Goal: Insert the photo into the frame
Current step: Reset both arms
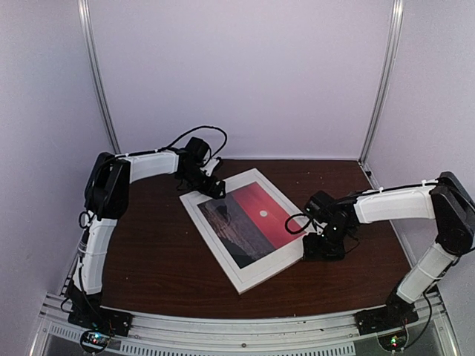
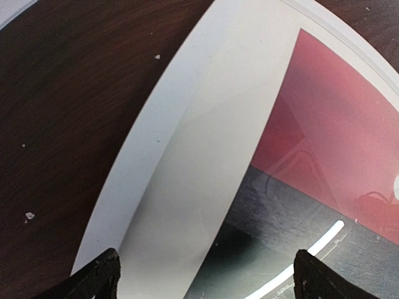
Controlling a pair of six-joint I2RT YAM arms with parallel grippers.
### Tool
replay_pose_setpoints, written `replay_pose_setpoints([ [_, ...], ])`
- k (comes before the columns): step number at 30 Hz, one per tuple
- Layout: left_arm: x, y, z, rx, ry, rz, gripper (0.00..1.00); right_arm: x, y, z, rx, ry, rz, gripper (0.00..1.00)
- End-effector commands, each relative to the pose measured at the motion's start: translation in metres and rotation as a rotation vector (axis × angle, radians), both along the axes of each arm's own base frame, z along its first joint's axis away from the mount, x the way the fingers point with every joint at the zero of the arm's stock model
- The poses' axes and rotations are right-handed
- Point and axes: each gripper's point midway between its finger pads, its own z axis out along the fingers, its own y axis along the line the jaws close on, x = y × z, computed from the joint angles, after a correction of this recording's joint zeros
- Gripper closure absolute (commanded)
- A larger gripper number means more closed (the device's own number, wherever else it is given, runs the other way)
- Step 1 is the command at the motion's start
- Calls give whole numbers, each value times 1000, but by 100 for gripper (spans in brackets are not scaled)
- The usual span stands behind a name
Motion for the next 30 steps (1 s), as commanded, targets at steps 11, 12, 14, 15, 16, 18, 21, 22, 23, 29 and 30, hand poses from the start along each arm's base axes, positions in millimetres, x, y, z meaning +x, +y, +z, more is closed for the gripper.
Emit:
replay_pose_setpoints([
  [11, 38, 65, 11, 44, -117, 187, 2, 38, 15, 3, 82, -61, 2, 24],
  [12, 41, 70, 10, 43, -116, 197, 3, 38, 16, 3, 91, -61, -2, 24],
  [14, 46, 79, 8, 40, -116, 214, 3, 37, 18, 4, 109, -59, -6, 24],
  [15, 47, 81, 6, 39, -117, 218, 2, 37, 19, 4, 113, -58, -8, 24],
  [16, 49, 84, 6, 36, -120, 222, 2, 36, 19, 4, 118, -56, -10, 24],
  [18, 51, 87, 6, 36, -124, 226, 2, 36, 20, 3, 119, -54, -9, 24],
  [21, 52, 84, 11, -11, -144, 211, 2, 36, 22, 0, 124, -45, -9, 24],
  [22, 51, 81, 15, -36, -150, 198, 2, 35, 23, -2, 127, -40, -6, 24],
  [23, 50, 77, 21, -61, -165, 186, 3, 35, 23, -4, 127, -37, -7, 23],
  [29, 60, 84, 45, -94, -249, 188, 3, 35, 25, -8, 131, -27, -4, 23],
  [30, 63, 86, 46, -97, -256, 191, 3, 35, 26, -8, 133, -26, -4, 24],
])
